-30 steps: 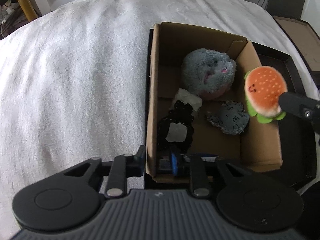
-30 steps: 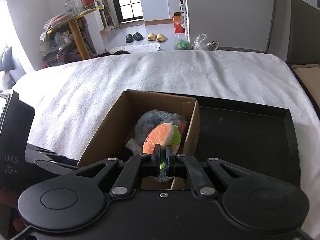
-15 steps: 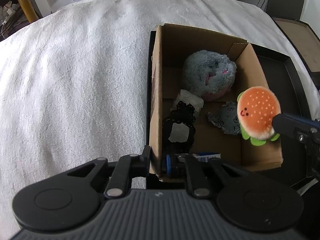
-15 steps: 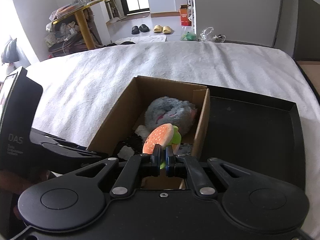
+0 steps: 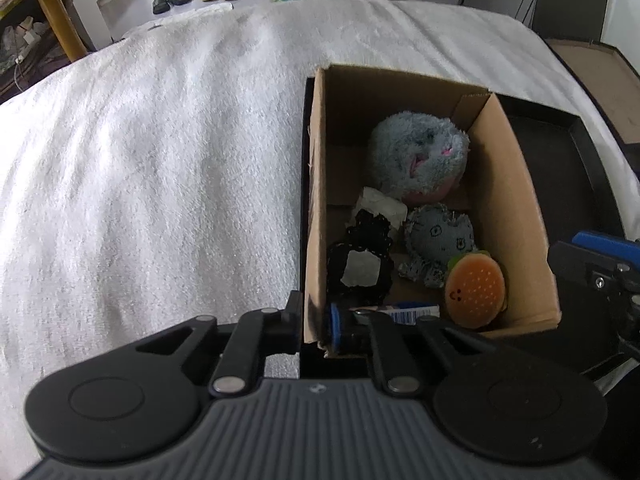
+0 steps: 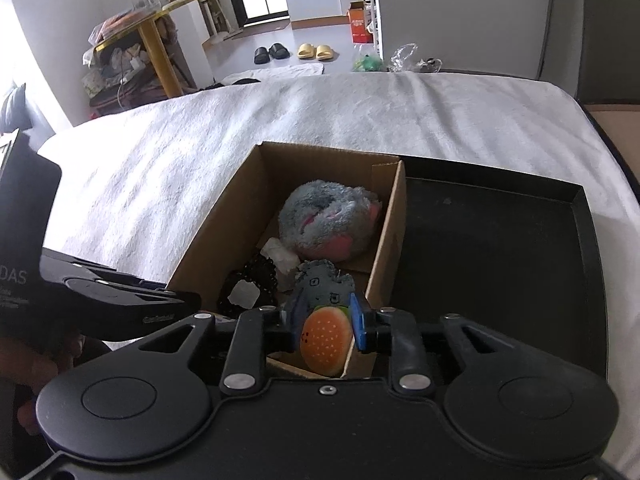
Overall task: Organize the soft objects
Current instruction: 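Carry the hamburger plush with the right tool and release it into the box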
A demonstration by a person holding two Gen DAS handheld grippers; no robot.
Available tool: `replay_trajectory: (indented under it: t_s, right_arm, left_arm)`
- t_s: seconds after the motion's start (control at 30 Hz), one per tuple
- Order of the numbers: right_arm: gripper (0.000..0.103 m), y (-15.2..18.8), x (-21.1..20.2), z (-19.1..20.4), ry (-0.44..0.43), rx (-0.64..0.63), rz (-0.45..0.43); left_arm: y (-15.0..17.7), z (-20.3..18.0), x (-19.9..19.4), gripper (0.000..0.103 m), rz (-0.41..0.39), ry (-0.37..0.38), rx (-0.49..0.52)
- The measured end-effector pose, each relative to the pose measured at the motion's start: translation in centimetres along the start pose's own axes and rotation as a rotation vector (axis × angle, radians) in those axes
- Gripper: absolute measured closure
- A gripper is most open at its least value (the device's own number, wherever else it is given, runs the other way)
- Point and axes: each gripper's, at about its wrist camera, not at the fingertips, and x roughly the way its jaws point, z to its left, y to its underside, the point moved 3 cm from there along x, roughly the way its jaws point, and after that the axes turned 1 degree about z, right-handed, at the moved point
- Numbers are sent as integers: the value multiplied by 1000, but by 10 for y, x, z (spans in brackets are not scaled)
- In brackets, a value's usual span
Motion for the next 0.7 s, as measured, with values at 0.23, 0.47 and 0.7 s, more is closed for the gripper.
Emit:
replay_trajectory:
  t_s: [0.23, 0.47, 0.7]
  right_arm:
    - [61, 1, -9, -12, 8, 41, -31]
    - [48, 0, -20, -18, 14, 63, -67]
    - [35, -1, -35, -20, 20, 62, -107]
  left_arm:
    - [1, -5, -14, 86, -17, -17, 27]
    - [6, 2, -32, 77, -29, -20, -6]
    - [10, 7, -54, 62, -50, -22, -30]
